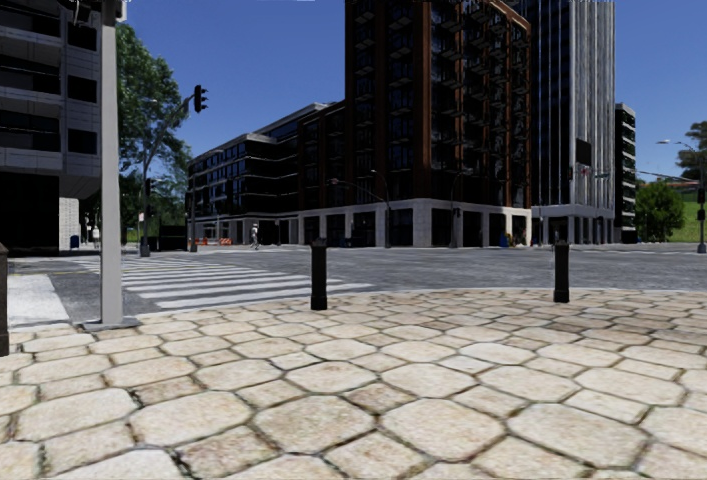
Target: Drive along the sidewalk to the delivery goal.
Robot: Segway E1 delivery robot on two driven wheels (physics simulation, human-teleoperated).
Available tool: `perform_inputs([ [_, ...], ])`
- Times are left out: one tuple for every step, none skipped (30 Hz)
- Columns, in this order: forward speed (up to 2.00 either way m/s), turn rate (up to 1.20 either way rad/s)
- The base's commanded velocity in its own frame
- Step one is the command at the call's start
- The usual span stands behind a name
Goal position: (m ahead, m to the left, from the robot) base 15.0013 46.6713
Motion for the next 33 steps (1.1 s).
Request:
perform_inputs([
  [2.0, 0.48],
  [2.0, 0.48],
  [2.0, 0.48],
  [2.0, 0.48],
  [2.0, 0.48],
  [2.0, 0.48],
  [2.0, 0.48],
  [2.0, 0.48],
  [2.0, 0.48],
  [2.0, 0.48],
  [2.0, 0.48],
  [2.0, 0.48],
  [2.0, 0.48],
  [2.0, 0.48],
  [2.0, 0.47],
  [2.0, 0.45],
  [2.0, 0.45],
  [2.0, 0.44],
  [2.0, 0.41],
  [2.0, 0.41],
  [2.0, 0.41],
  [2.0, 0.41],
  [2.0, 0.4],
  [2.0, 0.4],
  [2.0, 0.4],
  [2.0, 0.4],
  [2.0, 0.4],
  [2.0, 0.4],
  [2.0, 0.4],
  [2.0, 0.4],
  [2.0, 0.3],
  [2.0, 0.3],
  [2.0, 0.18],
])
